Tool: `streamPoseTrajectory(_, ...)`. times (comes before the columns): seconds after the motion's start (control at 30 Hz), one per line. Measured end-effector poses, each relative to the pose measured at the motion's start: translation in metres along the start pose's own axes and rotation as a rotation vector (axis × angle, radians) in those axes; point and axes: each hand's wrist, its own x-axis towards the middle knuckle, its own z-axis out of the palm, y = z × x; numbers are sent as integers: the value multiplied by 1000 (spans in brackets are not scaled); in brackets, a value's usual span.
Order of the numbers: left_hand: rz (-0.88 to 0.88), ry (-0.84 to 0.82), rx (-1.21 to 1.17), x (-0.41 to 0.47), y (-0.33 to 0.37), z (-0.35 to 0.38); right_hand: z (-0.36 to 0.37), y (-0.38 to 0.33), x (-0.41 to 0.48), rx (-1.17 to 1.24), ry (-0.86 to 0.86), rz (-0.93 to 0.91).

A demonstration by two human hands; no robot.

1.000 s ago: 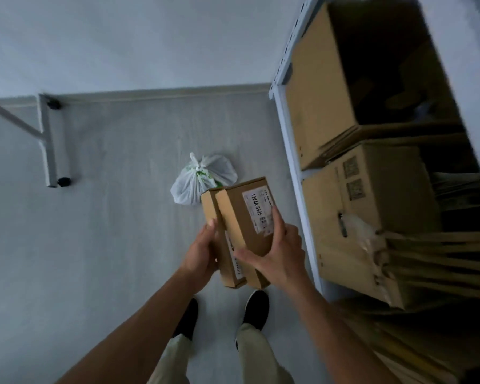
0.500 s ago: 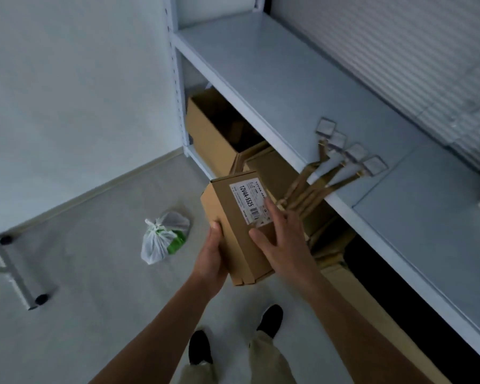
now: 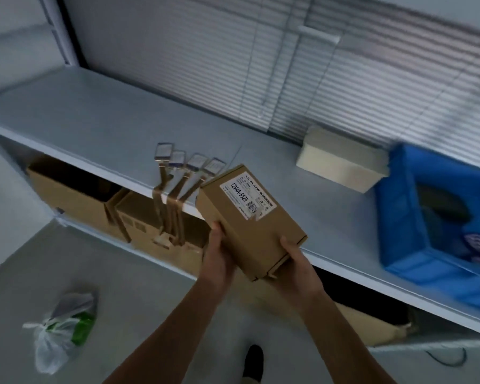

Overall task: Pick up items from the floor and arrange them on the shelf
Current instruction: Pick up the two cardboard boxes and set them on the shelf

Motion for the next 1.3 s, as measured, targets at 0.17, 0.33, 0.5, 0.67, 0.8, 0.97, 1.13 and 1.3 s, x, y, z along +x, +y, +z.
streamPoseTrajectory(0.17,-27,76,68,58,-13,57,-103,-77,23,-26,139,-87)
streamPoseTrajectory(0.33,-183,6,530,104,-22,106,-167,-140,51,-96,176,-33)
streamPoseTrajectory(0.5,-228,112,584,136,-55,142,-185,-172,88,-104,267,16)
streamPoseTrajectory(0.67,-210,193,599,174,-75,165,-196,-172,105,-194,433,104)
streamPoseTrajectory(0.8,-207,112,706,214,-79,175,-215,-173,136,-205,583,54)
streamPoseTrajectory(0.97,-206,36,800,265,-73,196,-234,-200,185,-200,596,51)
streamPoseTrajectory(1.13,-245,48,790,317,-84,197,-243,-227,212,-279,583,-14)
streamPoseTrajectory(1.3,-159,41,850,314,-88,185,-241,-219,207,-413,584,33)
